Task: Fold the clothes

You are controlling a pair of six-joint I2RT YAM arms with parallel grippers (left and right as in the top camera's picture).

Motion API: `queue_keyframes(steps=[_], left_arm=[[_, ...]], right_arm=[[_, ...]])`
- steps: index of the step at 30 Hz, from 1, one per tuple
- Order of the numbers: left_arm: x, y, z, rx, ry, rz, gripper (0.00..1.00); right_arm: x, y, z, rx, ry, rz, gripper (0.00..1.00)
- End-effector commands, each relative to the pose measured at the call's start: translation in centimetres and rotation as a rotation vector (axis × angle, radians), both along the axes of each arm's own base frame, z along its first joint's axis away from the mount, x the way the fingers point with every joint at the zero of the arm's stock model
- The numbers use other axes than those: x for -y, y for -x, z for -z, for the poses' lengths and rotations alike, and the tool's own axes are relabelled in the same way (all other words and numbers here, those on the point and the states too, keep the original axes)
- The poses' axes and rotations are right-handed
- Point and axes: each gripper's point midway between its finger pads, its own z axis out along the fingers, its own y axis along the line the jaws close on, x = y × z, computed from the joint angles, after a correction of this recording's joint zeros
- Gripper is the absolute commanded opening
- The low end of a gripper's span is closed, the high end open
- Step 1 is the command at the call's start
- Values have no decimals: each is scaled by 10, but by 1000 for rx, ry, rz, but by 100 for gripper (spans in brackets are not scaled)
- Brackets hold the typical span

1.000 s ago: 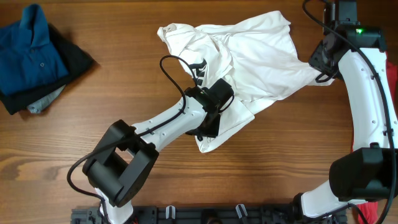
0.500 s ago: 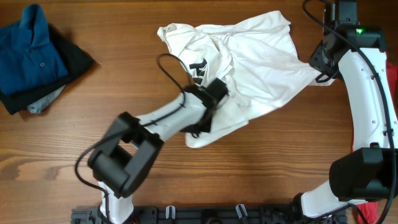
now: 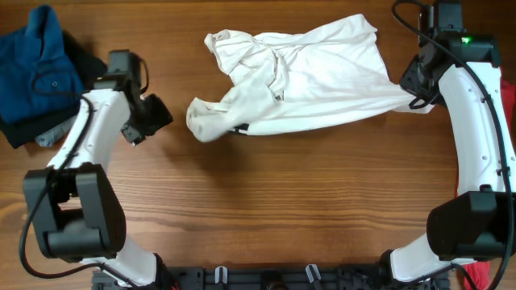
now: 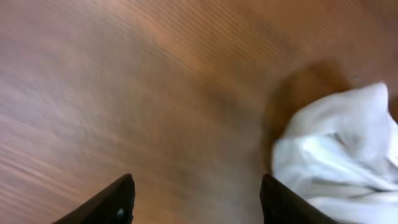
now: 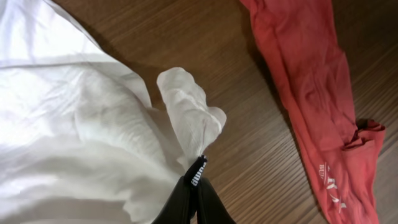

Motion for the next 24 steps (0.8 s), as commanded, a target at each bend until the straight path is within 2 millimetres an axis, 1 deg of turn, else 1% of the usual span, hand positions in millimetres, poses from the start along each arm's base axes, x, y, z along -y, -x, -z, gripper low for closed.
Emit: queue_keyframes(steps=[1, 4, 6, 9, 11, 12, 14, 15, 16, 20, 22, 24], left_arm=[[38, 9, -6, -23, 221, 36, 64], [59, 11, -9, -26, 265, 81, 65], [78, 8, -12, -9, 309, 120, 65], [113, 6, -20, 13, 415, 176, 63], [125, 6, -20, 11, 416, 182, 61], [129, 7, -19, 3, 395, 167, 60], [130, 9, -13, -16, 323, 115, 60], [130, 9, -9, -23, 281, 85, 61], [131, 11, -6, -30, 246, 52, 64], [150, 13, 3, -52, 243, 10, 69], [157, 12, 9, -61, 247, -16, 68], [159, 9, 13, -64, 241, -57, 68]], right_arm=[[-2, 1, -3, 1, -1, -21, 4], [-2, 1, -3, 0, -1, -21, 4], [-2, 1, -3, 0, -1, -21, 4], [-2, 1, -3, 0, -1, -21, 4], [-2, 1, -3, 0, -1, -21, 4], [-2, 1, -3, 0, -1, -21, 4], [-2, 1, -3, 0, -1, -21, 4], [-2, 1, -3, -2, -1, -21, 4], [-2, 2, -3, -3, -1, -21, 4], [-2, 2, -3, -5, -1, -21, 4], [-2, 3, -2, -8, -1, -21, 4], [-2, 3, -2, -11, -1, -21, 4]])
